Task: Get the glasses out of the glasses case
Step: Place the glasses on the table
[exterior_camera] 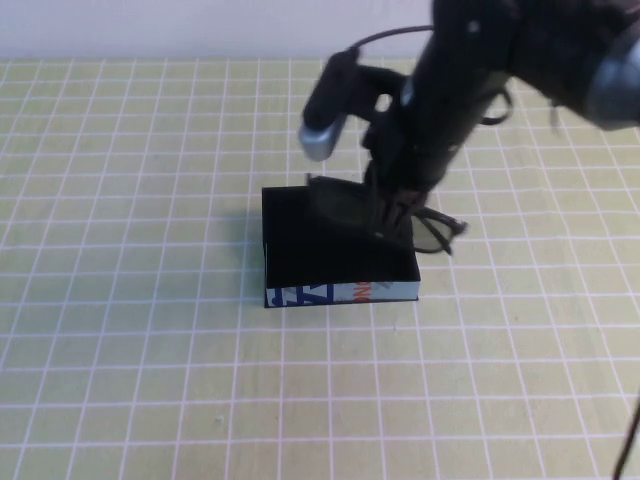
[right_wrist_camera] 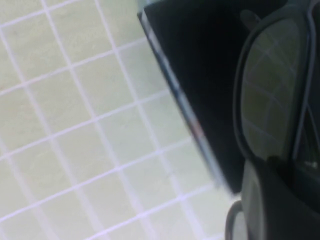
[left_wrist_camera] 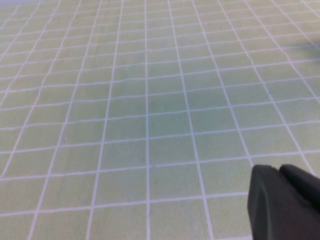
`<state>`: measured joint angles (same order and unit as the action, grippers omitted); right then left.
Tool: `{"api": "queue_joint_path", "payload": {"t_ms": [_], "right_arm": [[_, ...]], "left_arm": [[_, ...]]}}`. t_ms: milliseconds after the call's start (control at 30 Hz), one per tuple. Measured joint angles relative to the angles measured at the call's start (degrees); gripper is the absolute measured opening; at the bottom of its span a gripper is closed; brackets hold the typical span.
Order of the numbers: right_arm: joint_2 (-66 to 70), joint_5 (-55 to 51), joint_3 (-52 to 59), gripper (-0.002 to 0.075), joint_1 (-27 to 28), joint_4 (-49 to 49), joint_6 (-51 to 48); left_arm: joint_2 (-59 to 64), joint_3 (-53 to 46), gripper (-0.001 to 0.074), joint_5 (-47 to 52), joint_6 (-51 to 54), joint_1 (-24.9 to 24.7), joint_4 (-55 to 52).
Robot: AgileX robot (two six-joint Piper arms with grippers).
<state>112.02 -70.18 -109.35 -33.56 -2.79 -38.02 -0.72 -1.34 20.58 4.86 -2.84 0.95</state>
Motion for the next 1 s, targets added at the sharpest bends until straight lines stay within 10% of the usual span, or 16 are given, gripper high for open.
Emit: {"api": "queue_joint_path", "payload": {"t_ms": [433,1000], "right_arm": [[-26.55,20.72,42.33,0.0011,18.20,0.03,41.98],[-12.17,29.49,47.19,0.0011,22.08,-19.53,26.33]], "left_arm": [[0.00,0.00,-0.0004,0.00,0.00,0.00,0.00],[0.00,0.00,-0.0004,0.00,0.00,0.00,0.00]]}}
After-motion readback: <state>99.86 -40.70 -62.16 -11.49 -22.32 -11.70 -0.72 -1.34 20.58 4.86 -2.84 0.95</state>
